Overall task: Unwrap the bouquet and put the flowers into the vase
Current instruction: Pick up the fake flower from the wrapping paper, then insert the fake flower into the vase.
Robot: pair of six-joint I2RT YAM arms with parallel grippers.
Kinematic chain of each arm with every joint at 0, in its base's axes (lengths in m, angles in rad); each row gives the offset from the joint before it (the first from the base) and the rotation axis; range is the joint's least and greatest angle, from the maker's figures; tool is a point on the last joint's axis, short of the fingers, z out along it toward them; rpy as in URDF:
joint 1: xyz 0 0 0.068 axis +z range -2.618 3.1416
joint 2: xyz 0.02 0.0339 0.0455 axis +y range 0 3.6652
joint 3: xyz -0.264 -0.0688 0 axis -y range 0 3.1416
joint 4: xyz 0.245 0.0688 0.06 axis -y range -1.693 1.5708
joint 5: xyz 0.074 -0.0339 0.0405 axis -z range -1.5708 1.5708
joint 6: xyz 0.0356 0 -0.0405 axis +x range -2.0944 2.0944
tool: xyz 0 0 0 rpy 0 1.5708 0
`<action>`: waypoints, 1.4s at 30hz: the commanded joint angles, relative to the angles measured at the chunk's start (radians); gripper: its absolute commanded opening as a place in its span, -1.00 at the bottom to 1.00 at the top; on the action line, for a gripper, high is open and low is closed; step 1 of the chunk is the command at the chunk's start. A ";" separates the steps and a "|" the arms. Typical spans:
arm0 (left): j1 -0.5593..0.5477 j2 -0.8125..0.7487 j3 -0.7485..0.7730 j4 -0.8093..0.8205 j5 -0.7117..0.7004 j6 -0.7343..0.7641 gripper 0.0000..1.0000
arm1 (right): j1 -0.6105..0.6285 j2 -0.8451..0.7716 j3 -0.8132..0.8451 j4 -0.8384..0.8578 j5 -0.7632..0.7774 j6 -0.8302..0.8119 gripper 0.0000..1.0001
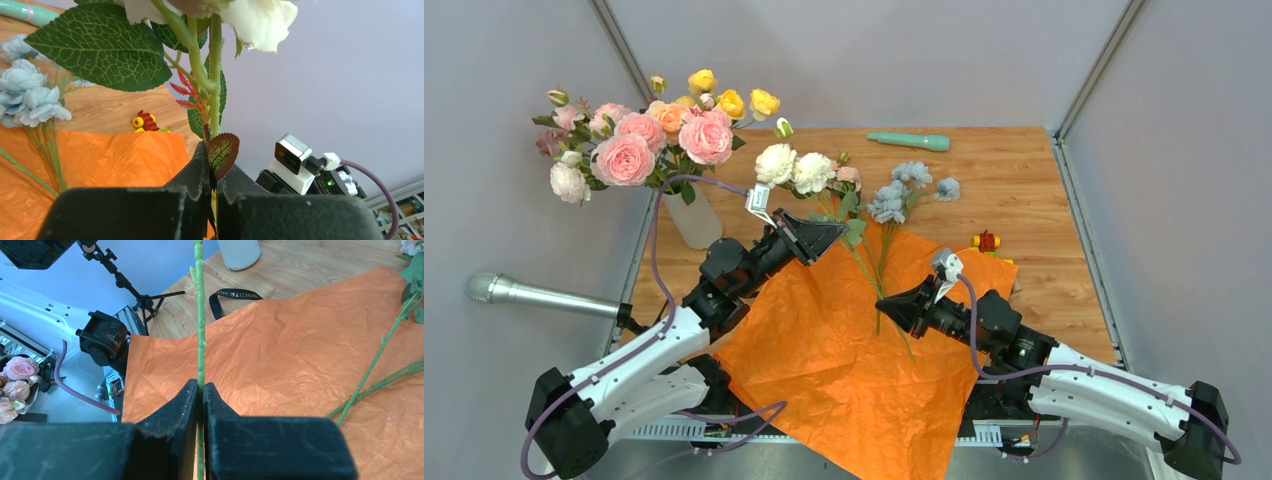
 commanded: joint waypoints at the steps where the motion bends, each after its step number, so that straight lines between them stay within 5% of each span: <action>1: -0.005 0.011 0.059 0.013 0.005 0.036 -1.00 | 0.005 -0.001 0.022 0.023 -0.005 -0.017 -0.98; 3: -0.005 0.016 0.068 0.001 0.014 0.048 -1.00 | 0.005 -0.003 0.026 0.015 -0.003 -0.015 -0.73; 7: -0.005 0.021 0.106 -0.053 0.034 0.129 -1.00 | 0.005 -0.010 0.031 -0.007 0.040 -0.012 0.24; 11: -0.005 0.030 0.195 -0.223 0.079 0.323 -1.00 | 0.005 -0.033 0.027 -0.031 0.068 -0.013 0.68; 18: -0.005 0.096 0.445 -0.785 0.168 0.858 -1.00 | 0.006 -0.095 0.000 -0.066 0.105 -0.016 0.80; 22: -0.004 0.053 0.530 -0.933 0.084 1.063 -1.00 | 0.005 -0.140 -0.024 -0.085 0.131 -0.014 0.82; 28: 0.041 -0.076 0.535 -0.939 -0.137 1.220 -1.00 | 0.006 -0.222 -0.049 -0.139 0.163 -0.016 0.84; 42: 0.429 -0.104 0.614 -0.801 0.053 1.214 -1.00 | 0.006 -0.363 -0.074 -0.232 0.211 -0.029 0.89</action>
